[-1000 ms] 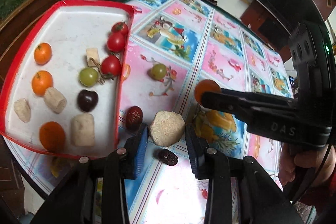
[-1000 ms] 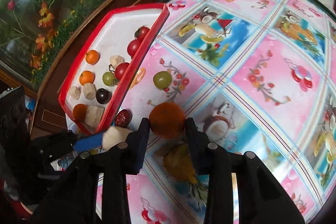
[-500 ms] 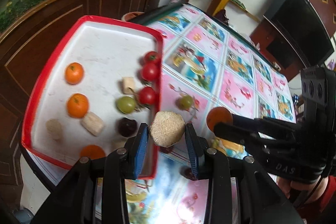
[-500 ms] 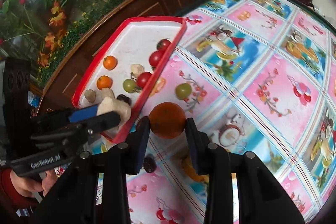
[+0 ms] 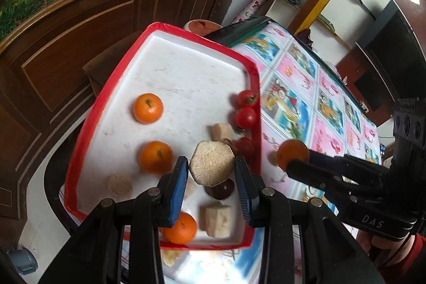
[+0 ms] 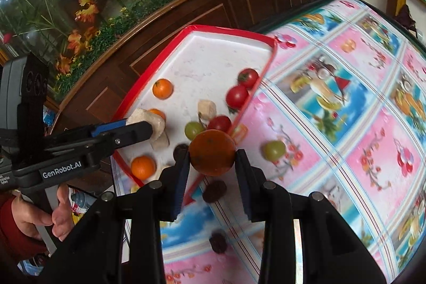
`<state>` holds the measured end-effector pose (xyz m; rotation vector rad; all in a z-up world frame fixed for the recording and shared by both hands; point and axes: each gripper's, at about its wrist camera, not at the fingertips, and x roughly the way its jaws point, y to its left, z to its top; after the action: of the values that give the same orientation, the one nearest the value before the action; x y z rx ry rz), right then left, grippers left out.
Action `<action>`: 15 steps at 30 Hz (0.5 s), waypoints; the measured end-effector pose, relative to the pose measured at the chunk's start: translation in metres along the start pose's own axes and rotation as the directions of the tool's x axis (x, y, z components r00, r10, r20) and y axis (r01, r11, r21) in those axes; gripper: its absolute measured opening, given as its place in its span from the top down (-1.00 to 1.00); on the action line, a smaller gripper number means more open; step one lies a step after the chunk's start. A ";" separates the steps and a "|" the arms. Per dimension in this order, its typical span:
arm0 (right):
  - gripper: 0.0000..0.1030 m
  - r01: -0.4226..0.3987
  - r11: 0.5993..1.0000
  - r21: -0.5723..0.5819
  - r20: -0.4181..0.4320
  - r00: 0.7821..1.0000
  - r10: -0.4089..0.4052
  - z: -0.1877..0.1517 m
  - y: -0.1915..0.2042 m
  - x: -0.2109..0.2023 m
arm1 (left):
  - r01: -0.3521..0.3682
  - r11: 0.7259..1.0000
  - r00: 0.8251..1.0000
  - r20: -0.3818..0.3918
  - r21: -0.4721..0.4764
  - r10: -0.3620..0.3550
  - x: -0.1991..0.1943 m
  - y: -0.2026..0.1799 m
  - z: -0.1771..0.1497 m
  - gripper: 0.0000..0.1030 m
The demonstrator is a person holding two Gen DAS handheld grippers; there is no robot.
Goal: Organize fruits
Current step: 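Carry the rice cake over the tray with left tool while right tool carries the orange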
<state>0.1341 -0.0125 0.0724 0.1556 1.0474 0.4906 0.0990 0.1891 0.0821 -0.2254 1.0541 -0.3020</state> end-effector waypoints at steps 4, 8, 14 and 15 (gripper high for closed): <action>0.28 -0.009 1.000 -0.010 -0.001 1.000 0.009 0.020 0.007 0.015 | -0.001 1.000 1.000 -0.013 0.006 0.001 0.011 0.006 0.011 0.32; 0.27 -0.017 1.000 -0.009 -0.003 1.000 0.017 0.043 0.009 0.032 | -0.011 1.000 0.999 -0.036 0.012 0.012 0.029 0.011 0.019 0.32; 0.27 -0.017 0.999 0.030 -0.037 0.999 0.018 0.069 0.006 0.067 | -0.010 0.999 0.998 -0.062 0.039 0.012 0.045 0.013 0.024 0.32; 0.27 -0.016 0.999 0.034 -0.042 0.999 0.017 0.071 0.006 0.071 | -0.010 0.999 0.998 -0.066 0.045 0.013 0.047 0.014 0.025 0.32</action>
<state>0.2218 0.0331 0.0539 0.1847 1.0969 0.4927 0.1444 0.1864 0.0508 -0.1702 1.1122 -0.3245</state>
